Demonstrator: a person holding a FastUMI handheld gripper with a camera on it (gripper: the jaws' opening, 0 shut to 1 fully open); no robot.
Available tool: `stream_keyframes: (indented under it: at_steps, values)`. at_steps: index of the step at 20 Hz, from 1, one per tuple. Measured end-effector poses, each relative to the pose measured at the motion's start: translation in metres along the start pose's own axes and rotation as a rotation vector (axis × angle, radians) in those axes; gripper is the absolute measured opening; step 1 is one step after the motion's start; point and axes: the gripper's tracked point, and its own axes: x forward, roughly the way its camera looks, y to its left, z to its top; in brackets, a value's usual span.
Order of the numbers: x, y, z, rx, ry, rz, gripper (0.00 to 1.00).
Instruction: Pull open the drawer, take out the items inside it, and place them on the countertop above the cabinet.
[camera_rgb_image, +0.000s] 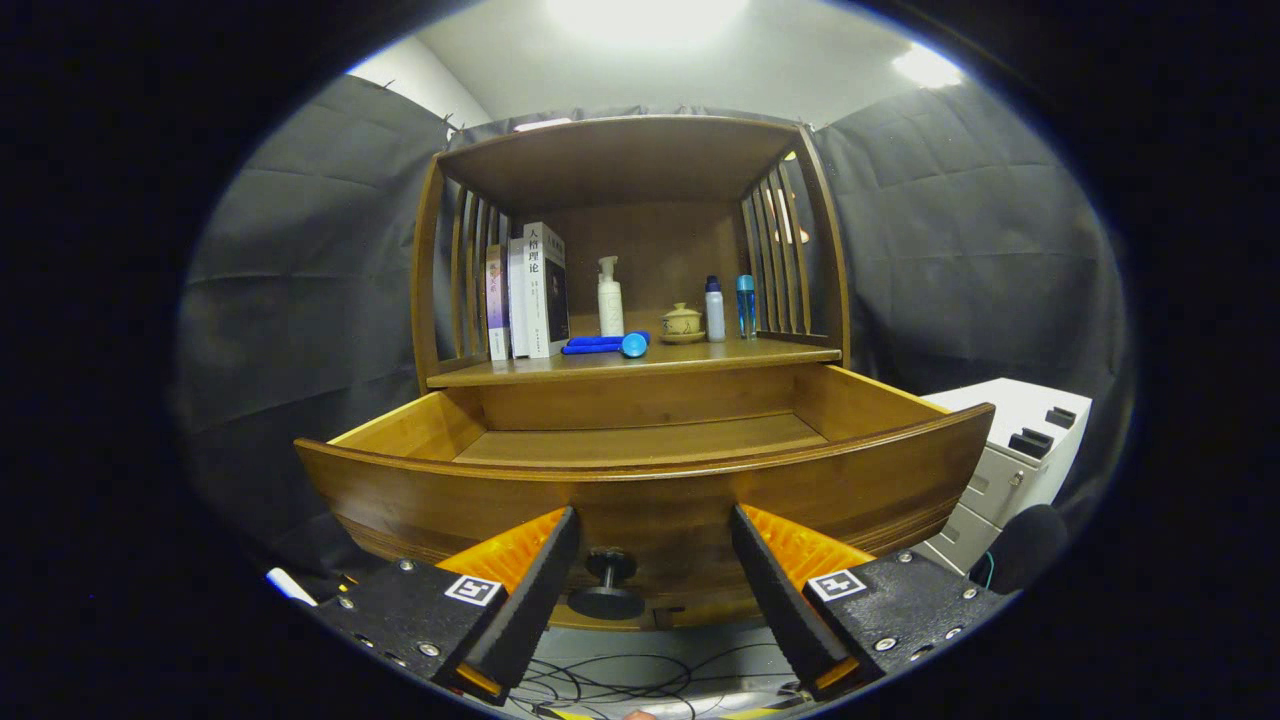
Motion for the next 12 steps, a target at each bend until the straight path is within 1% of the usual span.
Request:
stream_keyframes:
  at_steps: [5,10,12]
  values:
    - [0.018,-0.003,0.002,0.03,0.004,0.03,0.94]
    - [0.037,0.003,0.006,0.041,0.007,0.018,0.93]
    - [0.049,0.005,0.01,0.024,0.008,0.014,0.93]
